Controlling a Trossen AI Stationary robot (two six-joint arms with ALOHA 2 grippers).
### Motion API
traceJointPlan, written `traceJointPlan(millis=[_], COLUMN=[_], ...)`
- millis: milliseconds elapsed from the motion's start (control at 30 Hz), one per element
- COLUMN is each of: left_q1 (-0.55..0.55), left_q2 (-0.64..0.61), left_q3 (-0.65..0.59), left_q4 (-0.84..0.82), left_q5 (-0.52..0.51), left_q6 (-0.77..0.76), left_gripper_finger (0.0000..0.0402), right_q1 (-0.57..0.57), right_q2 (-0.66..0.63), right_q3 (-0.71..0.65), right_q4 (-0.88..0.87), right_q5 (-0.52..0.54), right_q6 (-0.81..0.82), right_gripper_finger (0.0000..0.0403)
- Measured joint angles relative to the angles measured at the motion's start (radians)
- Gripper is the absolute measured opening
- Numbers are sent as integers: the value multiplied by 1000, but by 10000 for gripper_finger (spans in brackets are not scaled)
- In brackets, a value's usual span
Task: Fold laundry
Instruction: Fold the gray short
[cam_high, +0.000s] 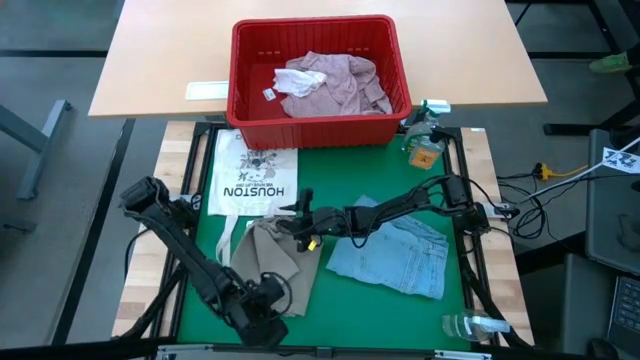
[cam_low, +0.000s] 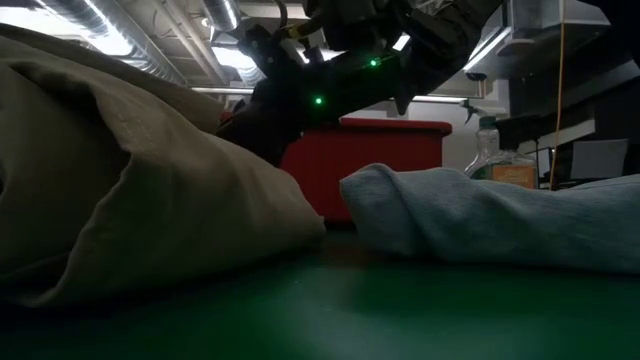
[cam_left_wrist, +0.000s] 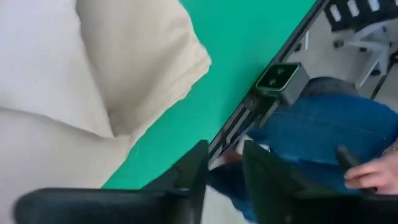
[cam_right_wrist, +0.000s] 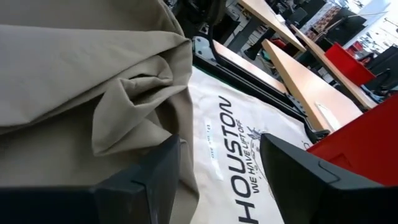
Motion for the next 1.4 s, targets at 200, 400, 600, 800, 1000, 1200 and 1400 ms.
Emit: traceJointPlan(millis=[200, 400, 600, 800, 1000, 1200, 1400], left_q1=[59, 96, 120, 143, 150, 149, 141], left_q2=[0, -26, -64, -64, -62, -62, -58], left_q3=[0, 0, 0, 0, 0, 0, 0], left_q4=[-1, 8, -108, -152, -147, -147, -147], left_q5=[171, 132, 50, -57, -223, -247, -250], left_q6=[-21, 20, 20, 112, 183, 183, 184], left_gripper_finger=[139, 127, 120, 124, 125, 125, 125], right_q1=[0, 0, 0, 0, 0, 0, 0], right_q2=[0, 0, 0, 0, 0, -1, -1], right_q3=[0, 0, 0, 0, 0, 0, 0], right_q4=[-27, -82, -128, -121, -125, -125, -123], right_q5=[-8, -8, -8, -8, -8, -8, -8], right_q6=[1, 1, 1, 1, 1, 1, 1], right_gripper_finger=[221, 221, 221, 221, 221, 221, 221])
